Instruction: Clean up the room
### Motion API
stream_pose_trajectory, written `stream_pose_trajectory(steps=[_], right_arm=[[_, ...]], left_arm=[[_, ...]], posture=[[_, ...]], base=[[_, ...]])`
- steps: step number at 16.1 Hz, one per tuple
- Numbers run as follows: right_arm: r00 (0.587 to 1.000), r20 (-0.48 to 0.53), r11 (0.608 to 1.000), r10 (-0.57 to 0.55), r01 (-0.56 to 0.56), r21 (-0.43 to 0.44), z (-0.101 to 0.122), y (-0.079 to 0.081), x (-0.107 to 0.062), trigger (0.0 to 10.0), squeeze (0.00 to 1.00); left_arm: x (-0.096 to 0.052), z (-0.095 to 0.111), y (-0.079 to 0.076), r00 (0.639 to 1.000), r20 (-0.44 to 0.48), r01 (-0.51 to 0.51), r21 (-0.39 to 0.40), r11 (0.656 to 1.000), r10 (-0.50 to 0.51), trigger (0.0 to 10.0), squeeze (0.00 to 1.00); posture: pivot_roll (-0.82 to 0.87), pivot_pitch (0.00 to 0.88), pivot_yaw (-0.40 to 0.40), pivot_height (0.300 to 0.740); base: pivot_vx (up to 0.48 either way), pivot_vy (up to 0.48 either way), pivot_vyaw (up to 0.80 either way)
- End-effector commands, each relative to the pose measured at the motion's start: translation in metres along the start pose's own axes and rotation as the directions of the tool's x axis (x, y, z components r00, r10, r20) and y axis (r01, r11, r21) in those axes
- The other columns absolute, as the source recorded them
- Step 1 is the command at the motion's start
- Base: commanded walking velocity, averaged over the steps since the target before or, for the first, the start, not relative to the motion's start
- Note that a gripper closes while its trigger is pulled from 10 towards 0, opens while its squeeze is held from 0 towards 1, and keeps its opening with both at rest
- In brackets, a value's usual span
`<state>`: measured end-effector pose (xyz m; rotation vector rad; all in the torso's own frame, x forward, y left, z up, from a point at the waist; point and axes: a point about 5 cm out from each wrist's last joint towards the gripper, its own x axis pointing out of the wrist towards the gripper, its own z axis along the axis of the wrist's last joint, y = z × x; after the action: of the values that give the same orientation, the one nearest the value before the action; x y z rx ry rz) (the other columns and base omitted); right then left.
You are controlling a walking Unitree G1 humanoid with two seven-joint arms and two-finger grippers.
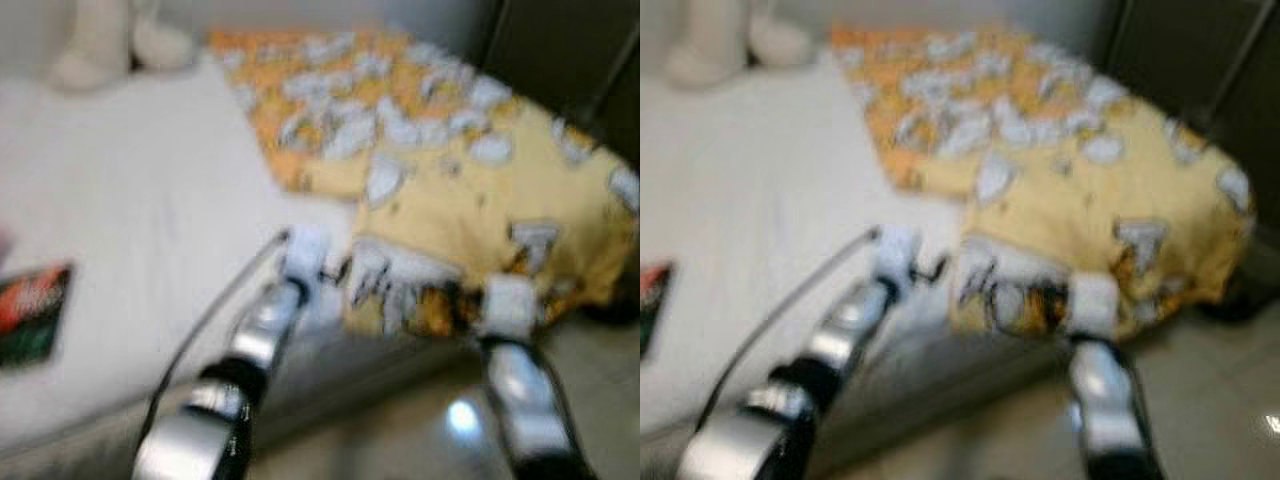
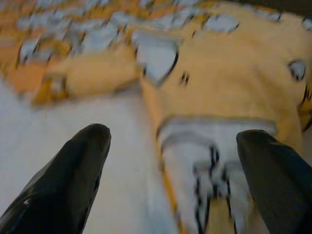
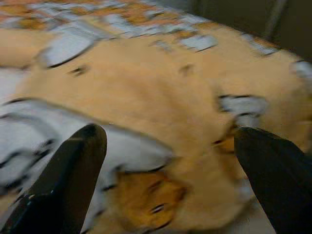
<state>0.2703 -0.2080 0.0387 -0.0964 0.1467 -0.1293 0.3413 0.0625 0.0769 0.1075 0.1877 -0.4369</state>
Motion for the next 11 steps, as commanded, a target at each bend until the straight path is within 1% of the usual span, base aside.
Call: stream_pose_trajectory(steps=[1, 2, 3, 4, 5, 6, 7, 9, 10, 11], right_arm=[[1.0, 0.022, 1.0, 0.021, -0.022, 0.003, 0.005, 0.008, 0.002, 10.0, 0.0], [1.0, 0.016, 1.0, 0.021, -0.021, 0.01, 0.002, 0.007, -0.001, 10.0, 0.0], [1.0, 0.005, 1.0, 0.027, -0.027, 0.006, 0.0, 0.006, -0.004, 10.0, 0.0], [1.0, 0.003, 1.0, 0.027, -0.027, 0.003, -0.001, 0.006, -0.005, 10.0, 0.0], [1.0, 0.002, 1.0, 0.028, -0.028, 0.0, -0.002, 0.006, -0.007, 10.0, 0.0], [0.999, 0.003, 0.999, 0.035, -0.035, -0.004, -0.003, 0.005, -0.016, 10.0, 0.0], [0.999, 0.002, 0.999, 0.038, -0.038, -0.006, -0.003, 0.004, -0.019, 10.0, 0.0], [0.997, 0.014, 0.997, 0.075, -0.074, -0.009, -0.002, 0.001, -0.036, 10.0, 0.0], [0.995, -0.017, 0.995, 0.1, -0.101, -0.005, -0.01, -0.005, -0.058, 10.0, 0.0], [0.993, -0.04, 0.994, 0.107, -0.108, -0.009, -0.015, -0.007, -0.068, 10.0, 0.0]], left_arm=[[0.0, 0.006, 0.017, 0.999, 0.013, -0.051, 0.019, 0.999, 0.051, 10.0, 0.0], [0.001, 0.005, 0.024, 0.994, -0.022, -0.107, 0.041, 0.993, 0.108, 10.0, 0.0], [0.001, 0.0, 0.031, 0.986, -0.083, -0.144, 0.025, 0.989, 0.145, 10.0, 0.0], [0.001, -0.006, 0.037, 0.974, -0.148, -0.173, 0.0, 0.985, 0.171, 10.0, 0.0], [0.0, -0.007, 0.041, 0.968, -0.166, -0.2, -0.042, 0.979, 0.19, 10.0, 0.0], [0.0, -0.01, 0.041, 0.961, -0.199, -0.215, -0.1, 0.972, 0.192, 10.0, 0.0], [0.001, -0.012, 0.039, 0.962, -0.21, -0.202, -0.11, 0.973, 0.176, 10.0, 0.0], [0.001, -0.021, 0.023, 0.965, -0.235, -0.151, -0.137, 0.979, 0.115, 10.0, 0.0], [0.001, -0.029, 0.008, 0.962, -0.265, -0.113, -0.141, 0.984, 0.072, 10.0, 0.0], [0.0, -0.032, 0.003, 0.958, -0.28, -0.109, -0.136, 0.985, 0.067, 10.0, 0.0]], posture=[[-0.02, 0.0, -0.001, 0.74], [-0.03, 0.0, -0.002, 0.74], [-0.03, 0.0, -0.004, 0.74], [-0.03, 0.0, -0.005, 0.74], [-0.04, 0.0, -0.008, 0.74], [-0.08, 0.0, -0.021, 0.74], [-0.09, 0.0, -0.024, 0.74], [-0.12, 0.037, -0.034, 0.74], [-0.15, 0.098, -0.059, 0.74], [-0.16, 0.116, -0.066, 0.74]], base=[[0.48, 0.0, -0.65], [0.48, 0.0, -0.54], [0.0, 0.0, 0.0], [0.0, 0.0, 0.0], [0.0, 0.0, 0.0], [0.0, 0.0, 0.0], [0.0, 0.0, 0.0], [0.0, 0.0, 0.0], [0.0, 0.0, 0.0], [0.0, 0.0, 0.0]])
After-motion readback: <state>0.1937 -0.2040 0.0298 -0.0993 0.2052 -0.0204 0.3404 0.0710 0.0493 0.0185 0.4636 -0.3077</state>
